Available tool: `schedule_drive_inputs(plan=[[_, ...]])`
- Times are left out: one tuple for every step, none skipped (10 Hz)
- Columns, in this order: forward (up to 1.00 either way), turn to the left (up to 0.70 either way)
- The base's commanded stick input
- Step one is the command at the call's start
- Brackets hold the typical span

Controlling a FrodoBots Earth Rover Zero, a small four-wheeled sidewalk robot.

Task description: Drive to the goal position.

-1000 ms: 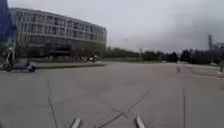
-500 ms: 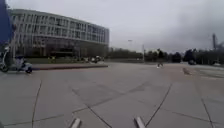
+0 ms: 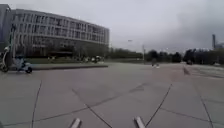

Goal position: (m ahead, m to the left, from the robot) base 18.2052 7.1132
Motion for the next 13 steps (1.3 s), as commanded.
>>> schedule_drive_inputs(plan=[[1.00,0.01],[1.00,0.01],[1.00,0.01],[1.00,0.01],[1.00,0.01],[1.00,0.01],[1.00,0.01],[1.00,0.01],[1.00,0.01],[1.00,0.01],[1.00,0.01],[1.00,0.01],[1.00,0.01]])
